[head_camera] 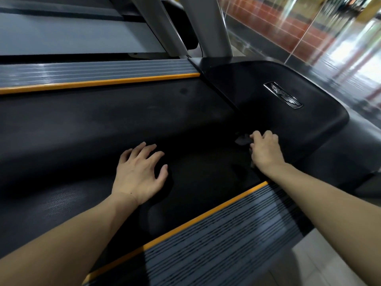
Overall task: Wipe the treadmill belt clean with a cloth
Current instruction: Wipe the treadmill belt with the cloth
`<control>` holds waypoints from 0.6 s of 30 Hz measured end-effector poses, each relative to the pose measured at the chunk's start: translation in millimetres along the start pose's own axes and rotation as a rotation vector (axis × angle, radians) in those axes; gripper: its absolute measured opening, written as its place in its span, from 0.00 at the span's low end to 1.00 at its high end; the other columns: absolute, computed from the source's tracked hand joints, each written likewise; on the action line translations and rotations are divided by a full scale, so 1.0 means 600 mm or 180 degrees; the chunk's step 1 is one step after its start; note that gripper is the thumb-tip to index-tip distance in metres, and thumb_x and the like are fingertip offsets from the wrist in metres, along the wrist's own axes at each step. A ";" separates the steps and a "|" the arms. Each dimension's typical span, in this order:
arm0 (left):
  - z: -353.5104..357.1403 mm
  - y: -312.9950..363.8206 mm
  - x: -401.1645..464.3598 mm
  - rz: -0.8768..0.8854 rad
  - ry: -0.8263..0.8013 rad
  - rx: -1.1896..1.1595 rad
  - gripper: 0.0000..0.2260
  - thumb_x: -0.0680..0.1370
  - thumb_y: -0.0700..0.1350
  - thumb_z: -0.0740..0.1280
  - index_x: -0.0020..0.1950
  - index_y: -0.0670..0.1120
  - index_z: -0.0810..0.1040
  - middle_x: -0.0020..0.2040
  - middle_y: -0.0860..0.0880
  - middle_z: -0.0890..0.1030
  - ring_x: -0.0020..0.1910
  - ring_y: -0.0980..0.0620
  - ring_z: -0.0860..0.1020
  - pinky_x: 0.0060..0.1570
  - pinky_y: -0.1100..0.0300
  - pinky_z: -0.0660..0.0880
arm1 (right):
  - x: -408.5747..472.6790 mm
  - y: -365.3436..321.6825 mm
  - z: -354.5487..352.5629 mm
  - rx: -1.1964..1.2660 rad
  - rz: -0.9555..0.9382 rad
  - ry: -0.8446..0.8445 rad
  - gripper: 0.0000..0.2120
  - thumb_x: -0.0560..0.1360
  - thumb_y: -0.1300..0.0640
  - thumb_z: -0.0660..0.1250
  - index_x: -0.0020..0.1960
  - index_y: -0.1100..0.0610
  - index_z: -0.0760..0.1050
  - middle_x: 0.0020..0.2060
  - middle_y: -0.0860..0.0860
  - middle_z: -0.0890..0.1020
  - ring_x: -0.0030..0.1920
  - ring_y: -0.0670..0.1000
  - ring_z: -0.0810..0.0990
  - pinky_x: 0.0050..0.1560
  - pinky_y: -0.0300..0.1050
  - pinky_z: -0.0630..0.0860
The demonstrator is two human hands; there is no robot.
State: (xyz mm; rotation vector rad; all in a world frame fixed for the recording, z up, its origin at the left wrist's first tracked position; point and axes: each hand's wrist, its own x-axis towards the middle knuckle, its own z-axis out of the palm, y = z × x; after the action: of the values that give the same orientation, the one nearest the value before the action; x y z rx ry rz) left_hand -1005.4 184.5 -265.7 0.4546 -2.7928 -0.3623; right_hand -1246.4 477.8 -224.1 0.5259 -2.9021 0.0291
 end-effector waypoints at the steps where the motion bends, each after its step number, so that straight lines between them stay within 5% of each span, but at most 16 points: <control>1: -0.001 0.001 0.000 -0.0014 -0.0010 0.0007 0.22 0.79 0.63 0.56 0.67 0.56 0.78 0.72 0.53 0.75 0.78 0.50 0.64 0.74 0.44 0.61 | -0.009 -0.004 0.000 0.0102 0.0188 -0.0036 0.14 0.78 0.59 0.65 0.63 0.57 0.69 0.57 0.62 0.70 0.56 0.62 0.68 0.54 0.57 0.74; 4: -0.003 0.004 0.002 -0.0016 -0.0048 0.0030 0.23 0.78 0.63 0.55 0.67 0.56 0.78 0.72 0.53 0.75 0.78 0.50 0.64 0.74 0.44 0.61 | -0.053 -0.054 -0.004 0.0397 0.0607 -0.0110 0.15 0.77 0.60 0.63 0.64 0.57 0.69 0.60 0.63 0.69 0.59 0.64 0.67 0.60 0.58 0.71; 11: -0.005 0.003 -0.003 -0.0067 -0.0020 -0.0073 0.23 0.78 0.61 0.56 0.68 0.56 0.77 0.73 0.54 0.74 0.78 0.51 0.64 0.75 0.46 0.61 | -0.208 -0.223 -0.013 0.0969 -0.0471 -0.0032 0.13 0.79 0.57 0.64 0.63 0.54 0.70 0.57 0.55 0.69 0.57 0.56 0.68 0.56 0.50 0.73; 15: -0.006 0.002 -0.005 -0.0060 -0.0005 -0.0062 0.24 0.78 0.62 0.55 0.69 0.56 0.77 0.74 0.55 0.74 0.78 0.51 0.63 0.76 0.47 0.60 | -0.146 -0.142 -0.009 0.0808 -0.0771 -0.0070 0.11 0.78 0.58 0.64 0.60 0.53 0.74 0.54 0.57 0.71 0.55 0.58 0.70 0.53 0.51 0.73; 18: -0.005 0.003 -0.001 -0.0033 -0.0011 -0.0019 0.24 0.78 0.62 0.54 0.68 0.55 0.78 0.73 0.54 0.74 0.78 0.50 0.64 0.75 0.45 0.60 | -0.068 -0.044 -0.007 0.0528 0.0071 0.0089 0.11 0.79 0.59 0.62 0.61 0.56 0.73 0.56 0.61 0.71 0.58 0.62 0.70 0.55 0.50 0.69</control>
State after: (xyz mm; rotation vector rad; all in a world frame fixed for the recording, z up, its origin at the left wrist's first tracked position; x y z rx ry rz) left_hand -1004.4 185.9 -262.9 0.4675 -2.7931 -0.3739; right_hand -1198.7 467.3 -228.3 0.5154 -2.8936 0.2803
